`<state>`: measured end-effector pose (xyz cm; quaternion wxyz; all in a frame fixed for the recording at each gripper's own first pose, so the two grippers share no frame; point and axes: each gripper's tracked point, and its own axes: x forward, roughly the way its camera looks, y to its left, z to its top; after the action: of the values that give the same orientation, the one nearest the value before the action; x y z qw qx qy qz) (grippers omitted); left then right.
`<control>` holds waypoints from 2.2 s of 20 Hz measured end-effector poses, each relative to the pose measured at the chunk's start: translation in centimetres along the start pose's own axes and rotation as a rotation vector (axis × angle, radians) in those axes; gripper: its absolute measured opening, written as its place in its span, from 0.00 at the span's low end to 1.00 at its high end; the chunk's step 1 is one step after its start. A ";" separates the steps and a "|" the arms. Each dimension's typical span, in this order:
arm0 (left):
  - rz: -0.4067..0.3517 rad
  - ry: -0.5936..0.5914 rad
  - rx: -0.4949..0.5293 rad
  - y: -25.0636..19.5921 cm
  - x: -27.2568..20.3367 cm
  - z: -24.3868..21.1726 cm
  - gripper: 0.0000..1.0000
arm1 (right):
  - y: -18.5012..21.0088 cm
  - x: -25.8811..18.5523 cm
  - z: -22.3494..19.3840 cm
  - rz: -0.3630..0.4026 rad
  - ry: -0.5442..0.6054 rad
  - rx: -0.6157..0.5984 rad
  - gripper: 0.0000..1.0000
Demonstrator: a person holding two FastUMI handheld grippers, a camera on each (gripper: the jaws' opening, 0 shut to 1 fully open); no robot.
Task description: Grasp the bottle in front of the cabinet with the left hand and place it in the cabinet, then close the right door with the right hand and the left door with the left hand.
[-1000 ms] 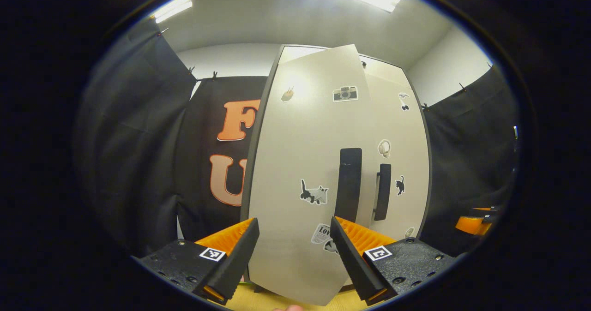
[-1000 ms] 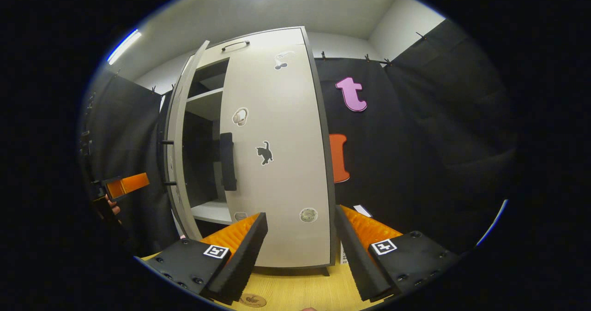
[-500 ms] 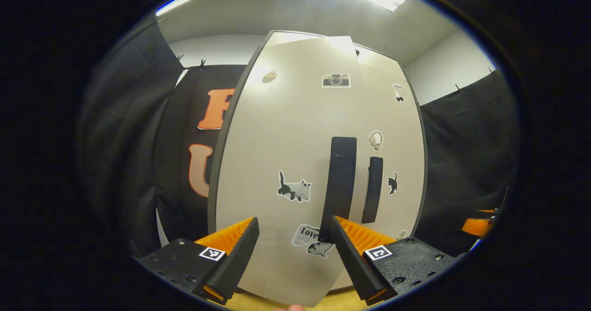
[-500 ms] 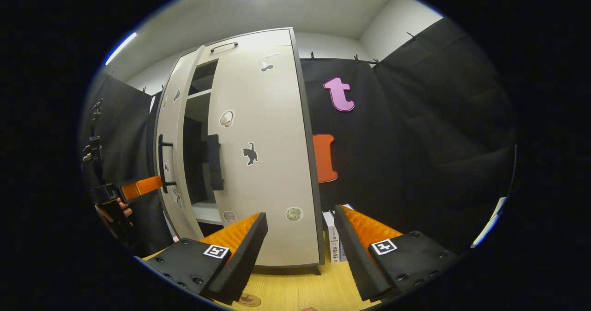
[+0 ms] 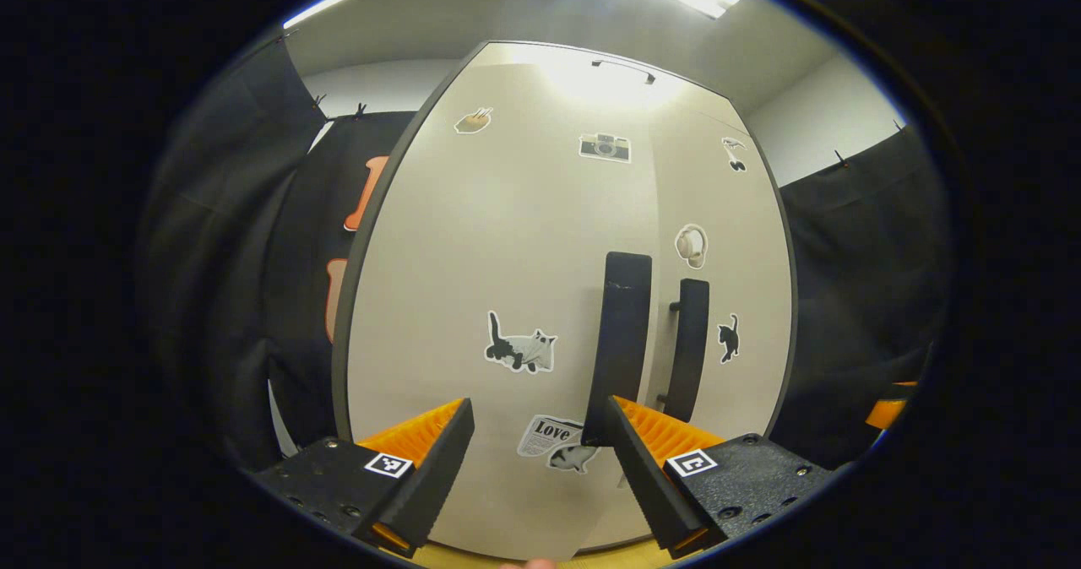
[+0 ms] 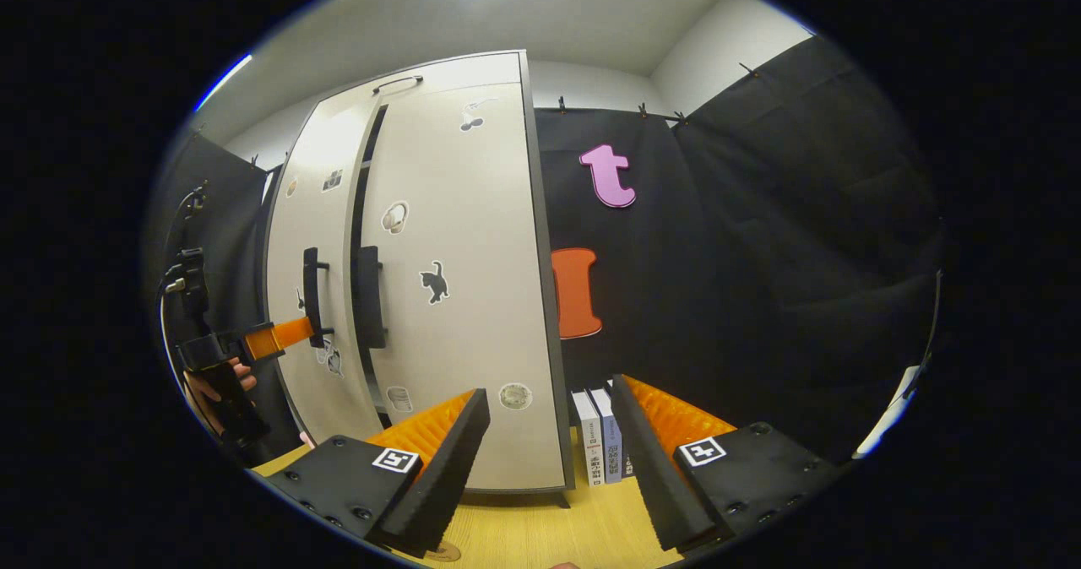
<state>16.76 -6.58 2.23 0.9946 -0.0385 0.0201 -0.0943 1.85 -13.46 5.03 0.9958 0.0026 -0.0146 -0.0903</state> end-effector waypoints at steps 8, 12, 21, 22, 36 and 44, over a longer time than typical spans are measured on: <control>0.008 0.001 0.030 0.4 0.6 -0.2 0.94 | 0.2 0.0 -0.6 0.003 0.015 -0.009 0.96; 0.024 -0.033 0.030 1.5 -1.8 1.6 0.94 | 1.4 -0.4 -0.9 0.031 0.019 -0.006 0.96; 0.134 -0.050 0.046 6.7 -11.7 3.5 0.94 | 6.2 -1.4 -2.1 0.143 0.048 0.014 0.95; 0.150 -0.047 0.053 7.3 -12.9 3.4 0.94 | 6.5 -1.5 -2.1 0.148 0.045 0.007 0.96; 0.228 -0.041 0.093 8.7 -22.7 1.6 0.94 | 10.0 -3.0 -4.4 0.204 0.066 -0.011 0.96; 0.202 -0.047 0.071 8.1 -22.3 1.7 0.94 | 10.1 -3.4 -3.7 0.207 0.044 -0.008 0.96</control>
<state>-3.51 5.65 3.97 1.0000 -0.0030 -0.0030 0.0068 0.38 -2.92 1.29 0.9999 -0.0010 0.0075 0.0131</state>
